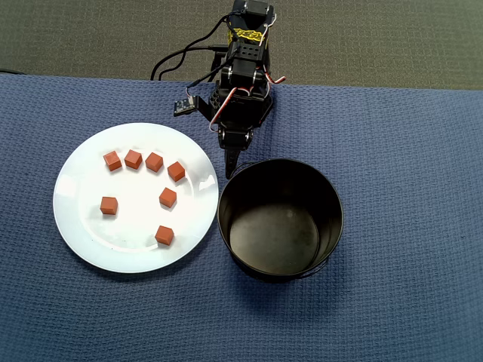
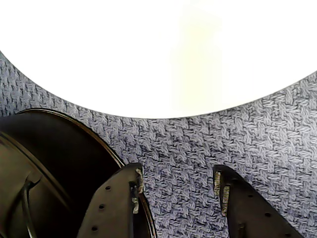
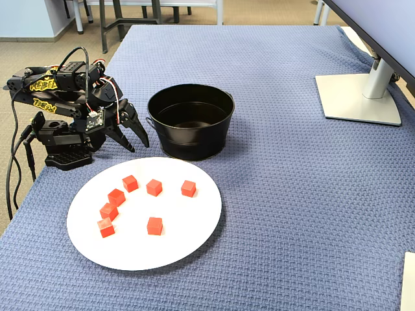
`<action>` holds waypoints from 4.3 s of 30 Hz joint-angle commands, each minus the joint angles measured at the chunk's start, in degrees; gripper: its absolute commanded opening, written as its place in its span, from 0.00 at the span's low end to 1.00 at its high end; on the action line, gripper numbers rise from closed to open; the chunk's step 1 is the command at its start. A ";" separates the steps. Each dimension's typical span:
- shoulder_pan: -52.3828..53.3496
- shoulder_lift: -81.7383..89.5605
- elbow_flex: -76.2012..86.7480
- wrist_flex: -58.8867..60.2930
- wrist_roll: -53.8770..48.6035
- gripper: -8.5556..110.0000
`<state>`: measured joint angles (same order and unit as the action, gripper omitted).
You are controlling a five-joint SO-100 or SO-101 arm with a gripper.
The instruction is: Pick up the red cubes from the white plate and place them in the black recipient
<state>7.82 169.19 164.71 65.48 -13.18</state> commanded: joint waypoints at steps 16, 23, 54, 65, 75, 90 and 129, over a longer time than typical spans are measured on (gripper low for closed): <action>5.36 -3.25 -2.81 -3.34 -5.36 0.15; 10.46 -5.10 -15.47 12.74 -29.09 0.20; 32.87 -29.79 -9.93 -21.71 -69.96 0.26; 35.42 -30.50 -9.49 -22.76 -72.60 0.26; 34.63 -33.66 -6.59 -29.71 -72.86 0.24; 33.05 -36.47 -5.89 -34.80 -68.99 0.07; -4.75 -38.41 -55.55 5.45 -33.31 0.35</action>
<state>-6.50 127.97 108.46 71.98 -42.63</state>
